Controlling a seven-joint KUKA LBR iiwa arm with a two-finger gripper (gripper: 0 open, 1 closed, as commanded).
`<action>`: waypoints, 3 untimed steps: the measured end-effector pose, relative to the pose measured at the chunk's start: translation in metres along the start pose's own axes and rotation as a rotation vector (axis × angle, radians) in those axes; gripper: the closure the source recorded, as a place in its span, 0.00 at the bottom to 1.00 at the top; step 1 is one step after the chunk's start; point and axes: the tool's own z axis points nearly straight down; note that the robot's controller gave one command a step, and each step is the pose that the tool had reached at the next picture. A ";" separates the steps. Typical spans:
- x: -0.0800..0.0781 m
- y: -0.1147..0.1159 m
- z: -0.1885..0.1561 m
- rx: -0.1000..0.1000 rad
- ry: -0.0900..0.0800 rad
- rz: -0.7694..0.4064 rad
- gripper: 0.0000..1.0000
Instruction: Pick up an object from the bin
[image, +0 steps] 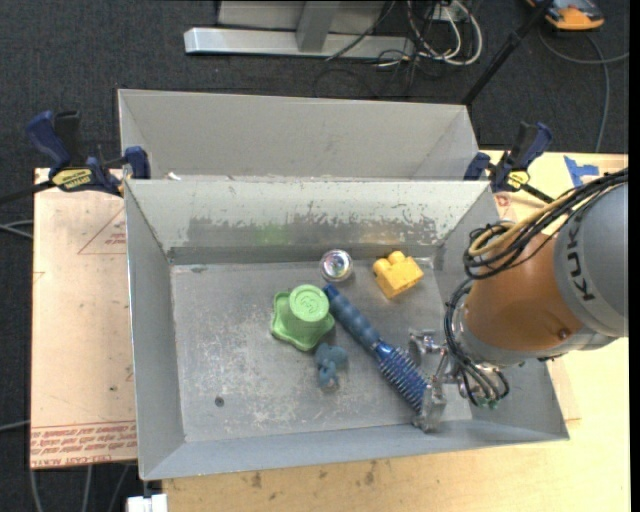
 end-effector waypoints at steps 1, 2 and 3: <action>-0.016 0.037 -0.001 -0.002 0.016 0.087 0.00; -0.016 0.035 0.000 0.000 0.017 0.088 1.00; -0.015 0.032 -0.194 0.000 0.010 0.065 1.00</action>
Offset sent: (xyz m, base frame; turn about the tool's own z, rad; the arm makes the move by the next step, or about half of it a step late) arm 0.0184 0.0332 0.0010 0.0906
